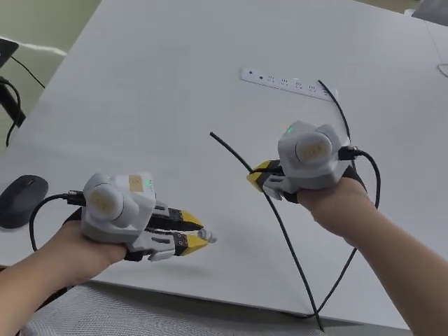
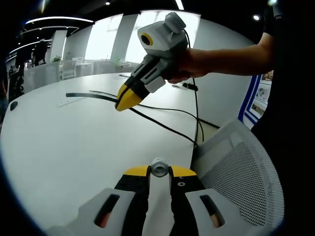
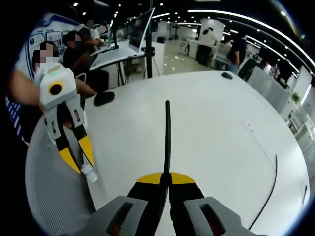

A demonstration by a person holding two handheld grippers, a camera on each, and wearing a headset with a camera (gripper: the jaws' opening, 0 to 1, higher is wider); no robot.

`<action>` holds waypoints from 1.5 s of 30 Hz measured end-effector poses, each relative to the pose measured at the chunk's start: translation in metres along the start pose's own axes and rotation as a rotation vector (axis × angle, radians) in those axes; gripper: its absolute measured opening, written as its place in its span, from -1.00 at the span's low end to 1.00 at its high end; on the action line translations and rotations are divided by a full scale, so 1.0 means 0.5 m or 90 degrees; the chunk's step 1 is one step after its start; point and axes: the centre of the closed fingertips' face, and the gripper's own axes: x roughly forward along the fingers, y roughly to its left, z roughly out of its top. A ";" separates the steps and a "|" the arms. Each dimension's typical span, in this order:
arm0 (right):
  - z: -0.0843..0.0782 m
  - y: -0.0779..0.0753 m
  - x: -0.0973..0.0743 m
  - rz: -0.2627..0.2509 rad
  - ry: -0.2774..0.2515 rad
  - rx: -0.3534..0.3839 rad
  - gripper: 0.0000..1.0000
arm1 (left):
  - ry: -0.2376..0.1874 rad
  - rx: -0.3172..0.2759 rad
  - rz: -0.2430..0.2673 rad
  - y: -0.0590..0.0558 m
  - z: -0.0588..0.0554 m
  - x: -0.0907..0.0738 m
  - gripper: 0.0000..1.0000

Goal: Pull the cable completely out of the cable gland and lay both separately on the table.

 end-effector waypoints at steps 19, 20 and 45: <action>0.069 0.044 0.137 0.063 0.018 -0.066 -1.00 | 0.006 -0.005 -0.003 0.027 -0.052 0.003 -0.70; 0.071 0.048 0.143 0.069 0.020 -0.070 -1.00 | 0.004 -0.006 -0.003 0.029 -0.054 0.003 -0.70; 0.073 0.148 0.299 0.169 0.074 -0.194 -1.00 | 0.015 -0.021 0.023 0.081 -0.123 0.006 -0.69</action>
